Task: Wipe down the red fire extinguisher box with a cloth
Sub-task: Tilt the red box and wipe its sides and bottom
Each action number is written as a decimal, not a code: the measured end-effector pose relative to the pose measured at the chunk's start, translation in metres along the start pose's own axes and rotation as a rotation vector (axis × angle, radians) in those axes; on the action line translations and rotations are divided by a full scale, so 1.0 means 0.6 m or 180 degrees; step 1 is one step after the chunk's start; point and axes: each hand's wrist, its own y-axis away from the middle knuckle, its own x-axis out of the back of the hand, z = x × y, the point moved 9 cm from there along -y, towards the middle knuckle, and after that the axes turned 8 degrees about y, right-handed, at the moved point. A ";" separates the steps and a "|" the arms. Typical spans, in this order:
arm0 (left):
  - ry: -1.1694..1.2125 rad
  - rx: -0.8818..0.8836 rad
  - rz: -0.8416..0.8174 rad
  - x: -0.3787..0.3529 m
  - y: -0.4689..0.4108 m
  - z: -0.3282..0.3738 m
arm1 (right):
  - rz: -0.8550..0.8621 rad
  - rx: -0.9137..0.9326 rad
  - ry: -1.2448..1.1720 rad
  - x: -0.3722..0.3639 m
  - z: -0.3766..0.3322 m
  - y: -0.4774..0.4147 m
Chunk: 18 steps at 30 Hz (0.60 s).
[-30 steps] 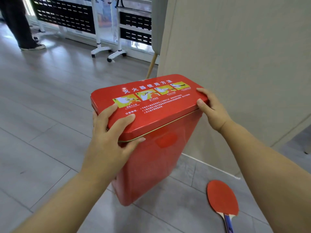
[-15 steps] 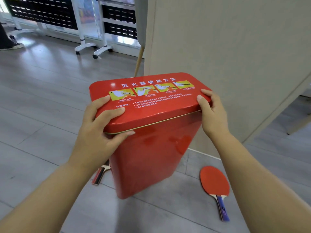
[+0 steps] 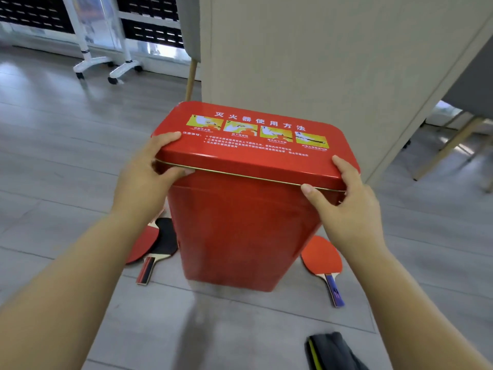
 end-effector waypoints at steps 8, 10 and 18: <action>0.0069 0.0093 -0.0240 -0.020 -0.027 -0.009 | 0.0135 -0.0145 0.0031 0.004 0.006 0.012; 0.0062 0.0095 -0.0172 -0.017 -0.025 -0.010 | 0.0112 -0.0134 0.0050 0.003 0.006 0.009; -0.0057 0.0082 -0.0035 -0.015 -0.006 -0.006 | 0.0025 -0.0083 0.0024 0.007 0.016 -0.007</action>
